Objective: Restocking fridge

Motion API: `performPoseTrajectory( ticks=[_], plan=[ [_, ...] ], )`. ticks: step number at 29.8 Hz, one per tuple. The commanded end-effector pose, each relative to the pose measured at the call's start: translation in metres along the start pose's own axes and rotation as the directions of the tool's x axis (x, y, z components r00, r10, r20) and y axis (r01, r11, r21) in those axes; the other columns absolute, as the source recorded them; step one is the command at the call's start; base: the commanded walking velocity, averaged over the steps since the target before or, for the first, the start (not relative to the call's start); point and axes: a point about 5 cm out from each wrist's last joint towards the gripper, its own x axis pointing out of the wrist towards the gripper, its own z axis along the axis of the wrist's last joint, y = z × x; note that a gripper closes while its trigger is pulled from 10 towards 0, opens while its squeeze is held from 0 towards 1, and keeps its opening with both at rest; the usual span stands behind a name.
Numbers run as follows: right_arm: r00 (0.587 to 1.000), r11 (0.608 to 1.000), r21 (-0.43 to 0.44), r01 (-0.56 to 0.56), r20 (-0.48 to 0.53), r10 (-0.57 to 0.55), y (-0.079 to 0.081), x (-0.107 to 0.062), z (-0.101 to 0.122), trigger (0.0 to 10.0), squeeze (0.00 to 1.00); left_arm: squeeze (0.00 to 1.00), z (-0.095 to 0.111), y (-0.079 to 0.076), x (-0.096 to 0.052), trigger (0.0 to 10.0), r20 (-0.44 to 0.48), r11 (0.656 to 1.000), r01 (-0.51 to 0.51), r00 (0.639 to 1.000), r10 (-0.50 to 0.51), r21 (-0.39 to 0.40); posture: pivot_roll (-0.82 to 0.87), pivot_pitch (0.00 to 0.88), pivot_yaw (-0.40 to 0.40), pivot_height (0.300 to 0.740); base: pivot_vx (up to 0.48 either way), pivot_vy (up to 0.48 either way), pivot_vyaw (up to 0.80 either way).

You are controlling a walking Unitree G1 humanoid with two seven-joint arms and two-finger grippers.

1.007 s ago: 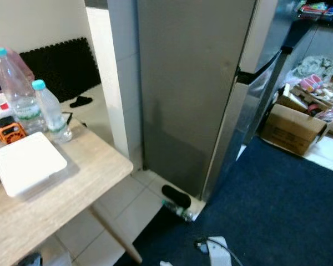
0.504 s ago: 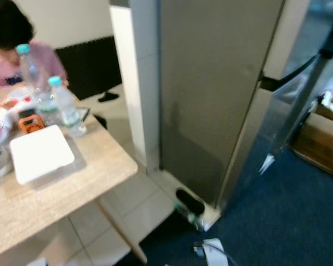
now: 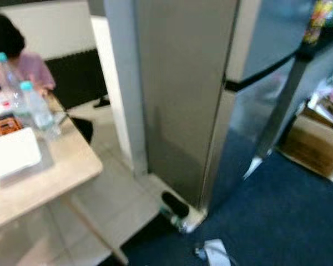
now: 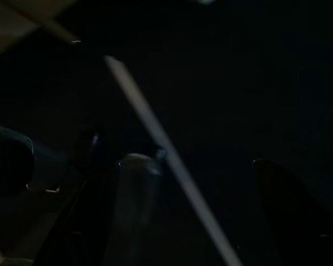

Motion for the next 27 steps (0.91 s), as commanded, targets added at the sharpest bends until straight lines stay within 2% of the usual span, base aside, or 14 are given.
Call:
performPoseTrajectory(
  ticks=[1, 20, 27],
  plan=[
    [1.000, 1.000, -0.024, -0.015, 0.012, 0.015, 0.0047, 0.0009, 0.0021, 10.0, 0.00, 0.00, 0.0041, -0.0011, 0.0006, 10.0, 0.014, 1.000, 0.007, 1.000, -0.007, 0.007, 0.02, 0.000, 0.044, 0.740, 0.000, -0.469, 0.78],
    [1.000, 0.999, -0.044, 0.005, 0.003, -0.005, -0.0014, -0.0005, -0.0024, 10.0, 0.00, 0.00, 0.0062, -0.0063, 0.0018, 10.0, 0.013, 0.999, 0.024, 1.000, -0.025, 0.029, 0.01, 0.000, 0.040, 0.740, 0.000, -0.469, 0.78],
    [1.000, 0.999, -0.030, 0.021, 0.014, -0.020, -0.0037, -0.0008, -0.0014, 10.0, 0.00, 0.00, 0.0058, -0.0073, 0.0019, 10.0, 0.011, 0.999, 0.027, 1.000, -0.028, 0.034, 0.01, 0.000, 0.039, 0.740, 0.000, -0.469, 0.00]
  ],
)
